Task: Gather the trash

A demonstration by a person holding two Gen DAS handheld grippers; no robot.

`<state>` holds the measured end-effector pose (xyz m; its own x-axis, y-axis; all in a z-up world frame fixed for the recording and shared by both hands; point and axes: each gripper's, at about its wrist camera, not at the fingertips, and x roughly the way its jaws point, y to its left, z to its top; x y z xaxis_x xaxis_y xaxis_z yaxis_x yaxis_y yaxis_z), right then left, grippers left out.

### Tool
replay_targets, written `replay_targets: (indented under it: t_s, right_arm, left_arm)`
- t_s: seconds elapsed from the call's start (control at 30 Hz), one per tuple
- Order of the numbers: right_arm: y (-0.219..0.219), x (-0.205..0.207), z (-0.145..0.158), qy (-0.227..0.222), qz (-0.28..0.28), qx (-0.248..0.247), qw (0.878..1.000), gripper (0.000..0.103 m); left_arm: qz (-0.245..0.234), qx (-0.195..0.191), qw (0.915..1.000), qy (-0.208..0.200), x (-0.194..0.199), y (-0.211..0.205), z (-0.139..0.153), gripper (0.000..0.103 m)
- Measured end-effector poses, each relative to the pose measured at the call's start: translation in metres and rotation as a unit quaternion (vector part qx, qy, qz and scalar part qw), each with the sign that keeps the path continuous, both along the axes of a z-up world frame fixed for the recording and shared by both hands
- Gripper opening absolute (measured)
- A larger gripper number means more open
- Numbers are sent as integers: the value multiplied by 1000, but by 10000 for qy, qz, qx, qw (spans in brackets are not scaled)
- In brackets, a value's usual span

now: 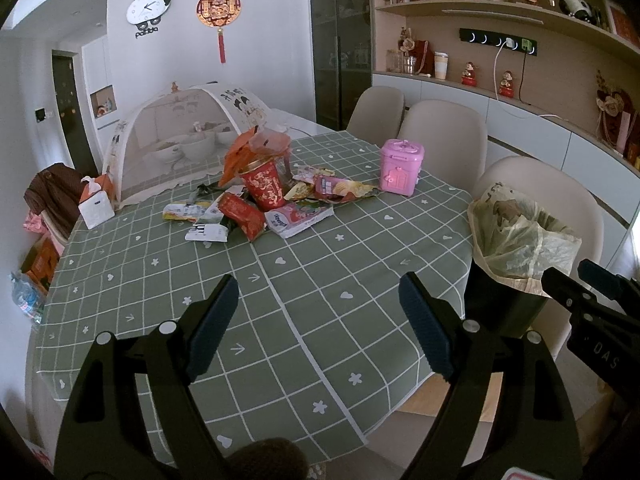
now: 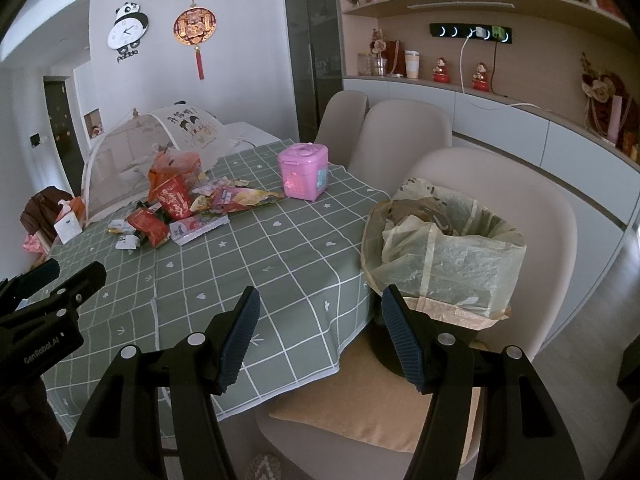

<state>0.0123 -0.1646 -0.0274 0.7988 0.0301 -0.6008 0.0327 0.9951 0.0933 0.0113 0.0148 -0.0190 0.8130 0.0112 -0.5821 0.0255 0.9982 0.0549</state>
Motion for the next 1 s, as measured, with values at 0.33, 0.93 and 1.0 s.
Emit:
replay_targets:
  t_s: [0.33,0.93,1.0]
  right_arm:
    - [3,12,-2,34,18,-56,10000,60]
    - [72,117,15,35,325,-456,9984,60]
    - [81,131,15,105,315,-466,9984,60]
  left_arm:
    - [101,-80,9999,58,22,7,0,78]
    - [118,-825,9964,160,164,176,-4,78]
    - [-70,-925,9956,110,191,200,-4,81]
